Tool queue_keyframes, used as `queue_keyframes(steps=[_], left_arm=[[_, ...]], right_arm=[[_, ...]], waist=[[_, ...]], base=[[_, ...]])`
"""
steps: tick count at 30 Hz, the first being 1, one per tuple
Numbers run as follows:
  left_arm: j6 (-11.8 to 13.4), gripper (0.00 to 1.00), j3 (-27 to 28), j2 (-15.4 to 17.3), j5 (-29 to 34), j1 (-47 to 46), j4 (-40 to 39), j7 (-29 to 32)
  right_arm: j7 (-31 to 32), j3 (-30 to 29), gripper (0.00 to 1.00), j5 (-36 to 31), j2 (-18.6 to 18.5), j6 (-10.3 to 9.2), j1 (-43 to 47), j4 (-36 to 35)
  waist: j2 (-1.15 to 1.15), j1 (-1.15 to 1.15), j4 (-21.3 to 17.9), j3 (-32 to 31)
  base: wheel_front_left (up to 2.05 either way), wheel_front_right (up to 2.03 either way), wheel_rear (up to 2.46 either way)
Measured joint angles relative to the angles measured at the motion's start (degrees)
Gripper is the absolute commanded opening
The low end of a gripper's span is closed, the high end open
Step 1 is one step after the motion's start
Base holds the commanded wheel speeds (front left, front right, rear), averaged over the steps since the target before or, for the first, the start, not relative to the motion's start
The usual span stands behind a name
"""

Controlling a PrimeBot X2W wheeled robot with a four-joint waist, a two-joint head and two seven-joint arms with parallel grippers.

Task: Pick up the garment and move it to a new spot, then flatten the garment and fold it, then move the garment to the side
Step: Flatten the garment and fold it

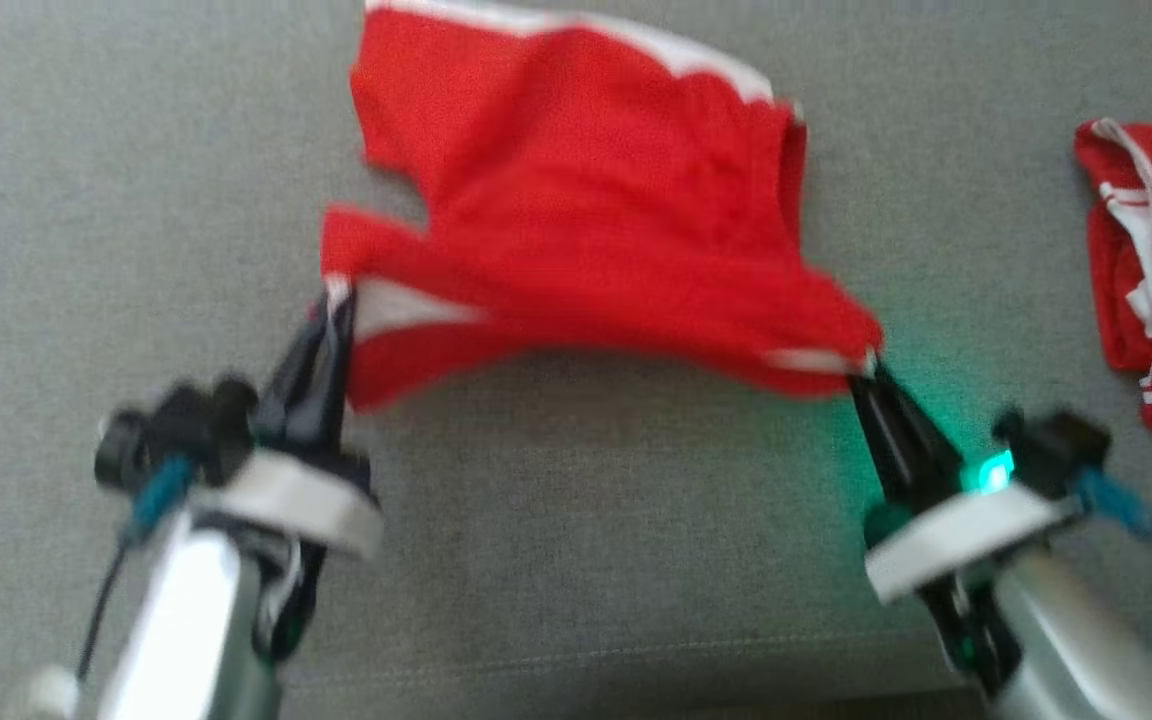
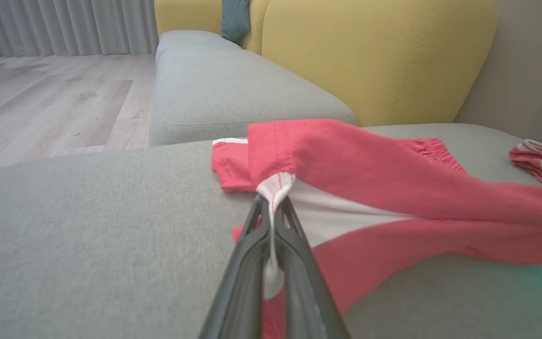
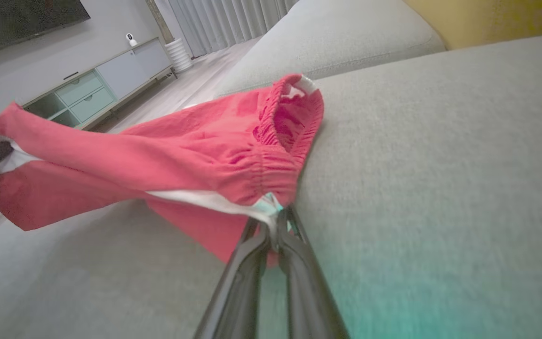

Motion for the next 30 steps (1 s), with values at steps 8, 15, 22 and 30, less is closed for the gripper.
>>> queue_keyframes(steps=[8,15,22,30], left_arm=[[-0.3,0.0,1.7,-0.5,0.4,15.1,-8.5,0.0],[0.1,0.0,2.3,-0.7,0.4,19.0,-10.7,0.1],[-0.7,0.0,2.1,-0.4,-3.4,15.0,-9.8,5.4],[-1.8,0.0,1.2,1.3,-6.9,-1.2,-5.6,13.2]], right_arm=[[7.2,-8.5,0.0,-5.6,1.8,0.0,18.5,-15.4],[15.9,-12.1,0.0,-8.1,4.6,0.0,24.9,-25.5],[23.8,-12.9,0.0,-6.7,6.5,0.0,23.2,-28.6],[29.4,-13.6,0.0,-2.8,8.0,0.0,10.4,-25.3]], waist=[[0.0,0.0,0.2,-3.9],[0.0,0.0,0.2,-5.3],[0.0,0.0,-0.1,-4.6],[0.0,0.0,-0.8,-0.7]], base=[[0.0,0.0,0.0],[0.0,0.0,0.0],[0.0,0.0,0.0],[0.0,0.0,0.0]])
